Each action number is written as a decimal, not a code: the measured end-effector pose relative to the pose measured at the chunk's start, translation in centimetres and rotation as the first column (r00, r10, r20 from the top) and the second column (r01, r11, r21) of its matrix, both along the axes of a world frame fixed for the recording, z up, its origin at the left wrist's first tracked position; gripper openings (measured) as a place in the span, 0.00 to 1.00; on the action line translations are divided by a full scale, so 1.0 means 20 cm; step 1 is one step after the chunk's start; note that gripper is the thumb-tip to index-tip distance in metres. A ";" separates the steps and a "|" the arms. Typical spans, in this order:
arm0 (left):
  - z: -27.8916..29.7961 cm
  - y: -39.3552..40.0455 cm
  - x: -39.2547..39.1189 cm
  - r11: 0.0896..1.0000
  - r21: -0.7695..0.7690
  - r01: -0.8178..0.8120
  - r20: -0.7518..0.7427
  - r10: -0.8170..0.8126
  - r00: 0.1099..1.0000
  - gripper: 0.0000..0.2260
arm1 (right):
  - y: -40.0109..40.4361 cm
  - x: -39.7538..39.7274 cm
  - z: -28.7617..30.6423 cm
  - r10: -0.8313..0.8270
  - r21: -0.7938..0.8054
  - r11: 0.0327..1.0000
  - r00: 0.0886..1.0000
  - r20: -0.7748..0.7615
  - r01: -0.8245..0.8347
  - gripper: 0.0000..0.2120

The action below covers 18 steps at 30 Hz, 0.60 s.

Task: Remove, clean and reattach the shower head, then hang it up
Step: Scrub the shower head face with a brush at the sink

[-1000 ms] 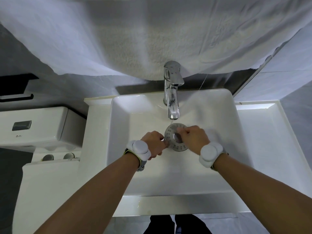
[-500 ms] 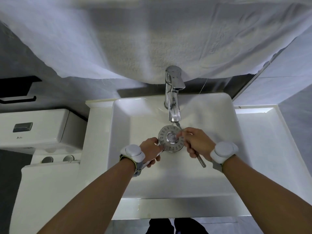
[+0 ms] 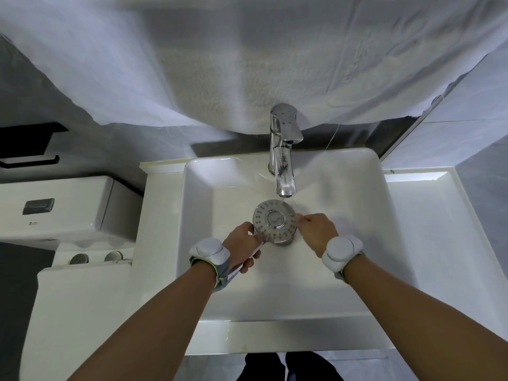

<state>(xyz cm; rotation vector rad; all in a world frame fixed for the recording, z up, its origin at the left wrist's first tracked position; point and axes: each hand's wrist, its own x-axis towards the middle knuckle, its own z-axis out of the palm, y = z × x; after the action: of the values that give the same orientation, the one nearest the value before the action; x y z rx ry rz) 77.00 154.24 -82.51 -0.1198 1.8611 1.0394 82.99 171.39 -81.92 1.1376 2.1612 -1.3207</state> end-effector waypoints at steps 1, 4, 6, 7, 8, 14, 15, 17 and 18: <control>0.00 -0.01 -0.01 1.000 -0.007 0.001 -0.001 -0.001 1.000 0.07 | 0.00 0.01 0.00 -0.006 0.024 1.000 1.000 -0.002 0.006 0.22; -0.01 -0.03 0.00 0.999 -0.002 -0.046 0.007 0.046 0.999 0.07 | -0.02 0.03 0.00 0.072 0.011 0.997 0.997 0.008 -0.073 0.23; -0.02 -0.04 0.01 0.995 0.007 -0.102 0.009 0.102 0.995 0.06 | -0.04 0.04 0.01 0.129 0.030 0.991 0.992 -0.004 -0.129 0.22; -0.02 -0.03 0.01 0.992 0.010 -0.127 0.011 0.127 0.992 0.06 | -0.04 0.05 0.01 0.146 0.061 0.988 0.989 -0.016 -0.145 0.22; -0.02 -0.03 0.01 0.987 0.015 -0.157 0.024 0.157 0.987 0.06 | -0.06 0.06 0.02 0.173 0.089 0.981 0.985 -0.025 -0.170 0.21; 0.00 0.01 0.00 0.962 0.058 -0.265 0.144 0.255 0.956 0.06 | -0.06 0.05 0.02 0.159 0.137 0.980 0.982 -0.100 -0.144 0.20; 0.01 0.01 0.00 0.960 0.058 -0.275 0.149 0.264 0.953 0.06 | -0.06 0.05 0.01 0.144 0.142 0.982 0.983 -0.114 -0.127 0.21; 0.02 0.03 -0.01 0.952 0.055 -0.301 0.162 0.289 0.943 0.06 | -0.09 0.08 -0.02 0.223 0.144 0.968 0.968 -0.113 -0.206 0.18; 0.02 0.03 -0.01 0.948 0.054 -0.313 0.174 0.299 0.938 0.06 | -0.12 0.10 -0.03 0.266 0.144 0.958 0.958 -0.108 -0.249 0.17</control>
<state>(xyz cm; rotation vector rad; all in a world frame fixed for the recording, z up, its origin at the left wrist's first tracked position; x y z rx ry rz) 76.75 154.84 -82.18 -0.4472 1.6810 1.2758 85.05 169.05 -82.52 0.7980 2.4210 -1.1794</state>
